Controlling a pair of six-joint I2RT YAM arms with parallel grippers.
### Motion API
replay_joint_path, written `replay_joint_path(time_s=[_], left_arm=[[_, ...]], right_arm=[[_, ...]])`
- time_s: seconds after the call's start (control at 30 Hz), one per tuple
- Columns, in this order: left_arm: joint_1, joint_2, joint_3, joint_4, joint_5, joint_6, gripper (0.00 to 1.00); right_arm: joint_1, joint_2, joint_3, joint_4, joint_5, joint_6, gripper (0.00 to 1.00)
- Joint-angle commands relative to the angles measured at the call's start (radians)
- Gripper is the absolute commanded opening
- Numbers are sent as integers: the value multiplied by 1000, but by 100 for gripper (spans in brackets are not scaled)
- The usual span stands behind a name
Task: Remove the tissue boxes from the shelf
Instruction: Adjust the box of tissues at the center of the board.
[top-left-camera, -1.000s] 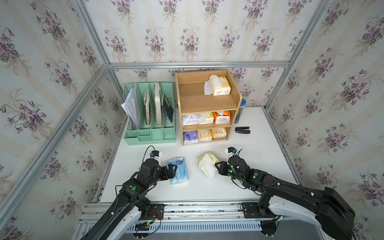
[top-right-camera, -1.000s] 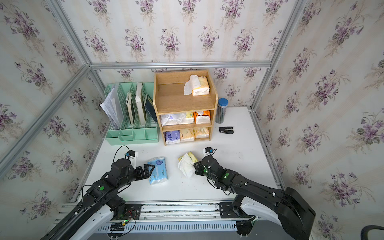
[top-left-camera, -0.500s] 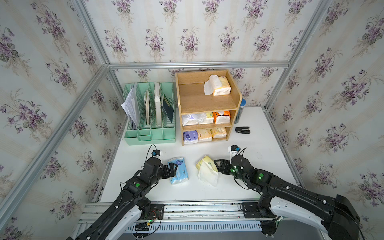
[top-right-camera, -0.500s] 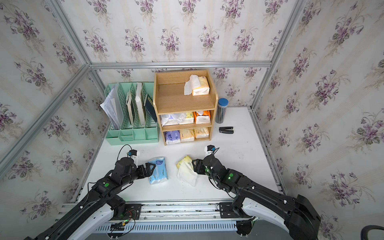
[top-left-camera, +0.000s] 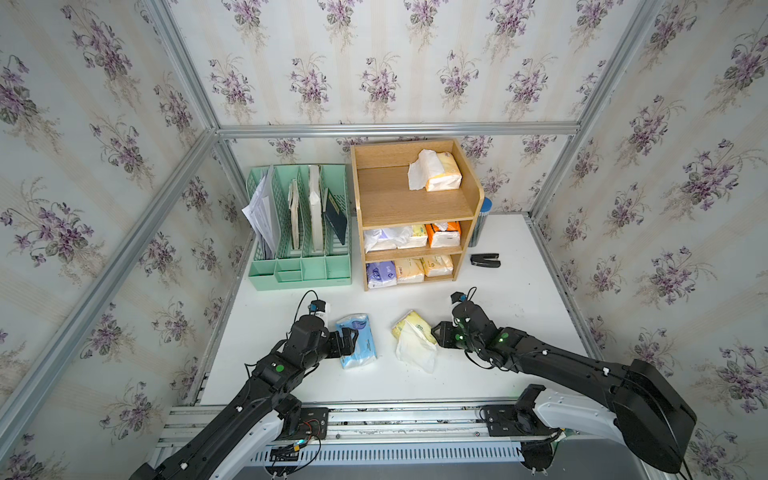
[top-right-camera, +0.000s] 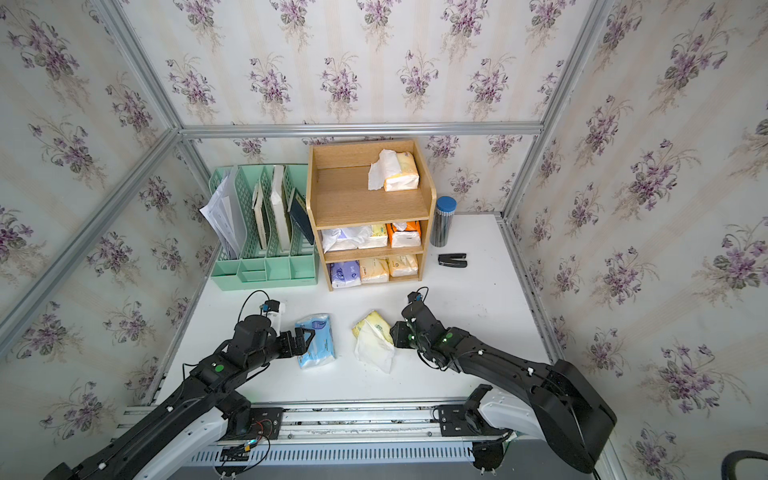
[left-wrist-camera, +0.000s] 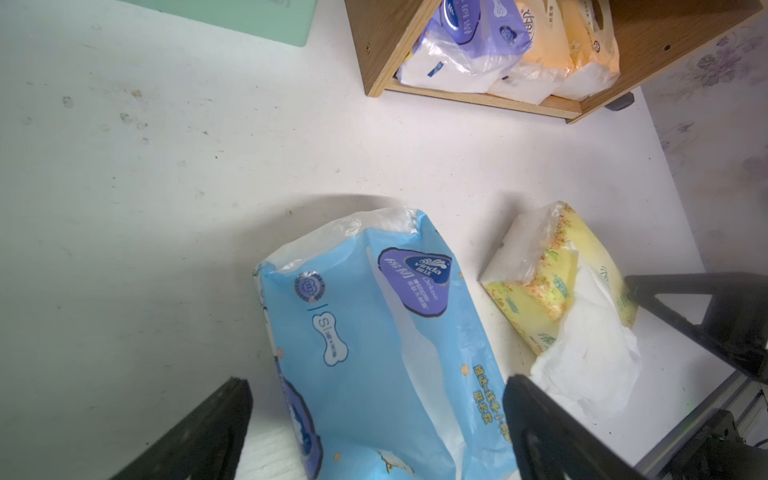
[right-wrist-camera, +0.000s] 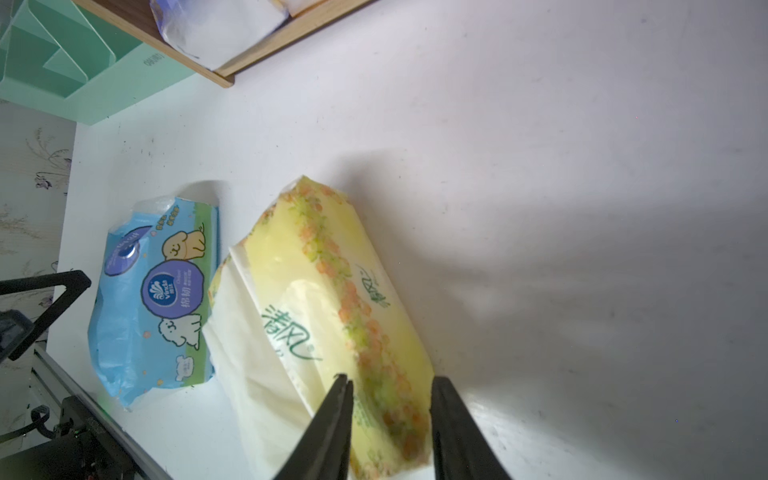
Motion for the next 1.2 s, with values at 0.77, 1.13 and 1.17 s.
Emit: replay_joint_path(time_s=[0.77,1.13,1.17], left_arm=[[5,322,106,217,-5,96,99],[-1,417,145,291,112,66,99],[-2,411,154,263,112,68,99]], right_arm=[[71,80,93,106,-20,11,43],[94,157,67,311,-133,69,42],[94,167,73,313,-141,67,43]])
